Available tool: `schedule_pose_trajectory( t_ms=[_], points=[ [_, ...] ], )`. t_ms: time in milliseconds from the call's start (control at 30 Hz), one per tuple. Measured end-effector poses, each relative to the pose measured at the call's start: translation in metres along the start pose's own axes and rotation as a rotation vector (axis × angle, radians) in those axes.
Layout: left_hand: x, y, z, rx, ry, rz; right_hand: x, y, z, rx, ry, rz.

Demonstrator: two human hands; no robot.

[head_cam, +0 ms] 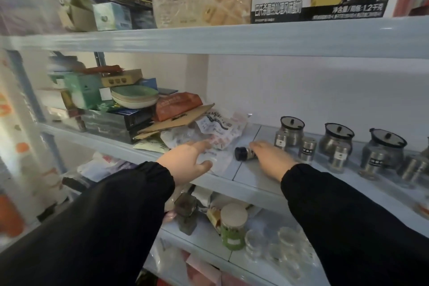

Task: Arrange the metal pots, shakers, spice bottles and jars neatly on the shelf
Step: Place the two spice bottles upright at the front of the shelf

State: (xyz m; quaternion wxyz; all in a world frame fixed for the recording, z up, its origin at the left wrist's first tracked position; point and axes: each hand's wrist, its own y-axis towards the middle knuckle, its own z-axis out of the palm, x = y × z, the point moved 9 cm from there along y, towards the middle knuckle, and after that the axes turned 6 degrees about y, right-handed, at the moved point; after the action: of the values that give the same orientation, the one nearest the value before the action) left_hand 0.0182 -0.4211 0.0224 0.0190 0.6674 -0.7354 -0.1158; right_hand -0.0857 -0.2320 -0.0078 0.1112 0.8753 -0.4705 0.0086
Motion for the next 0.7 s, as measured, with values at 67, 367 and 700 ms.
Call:
schedule_pose_trajectory(
  t_ms=[67,367,700],
  points=[
    [0.003,0.004,0.002,-0.007,-0.031,0.014,-0.001,0.004,-0.004,-0.049,-0.056,-0.009],
    [-0.033,0.044,0.013,0.017,-0.181,0.055,-0.033,-0.042,-0.018,-0.114,0.119,0.107],
    [-0.154,0.084,0.035,0.061,-0.538,0.204,-0.126,-0.138,-0.023,-0.3,0.653,0.494]
  ],
)
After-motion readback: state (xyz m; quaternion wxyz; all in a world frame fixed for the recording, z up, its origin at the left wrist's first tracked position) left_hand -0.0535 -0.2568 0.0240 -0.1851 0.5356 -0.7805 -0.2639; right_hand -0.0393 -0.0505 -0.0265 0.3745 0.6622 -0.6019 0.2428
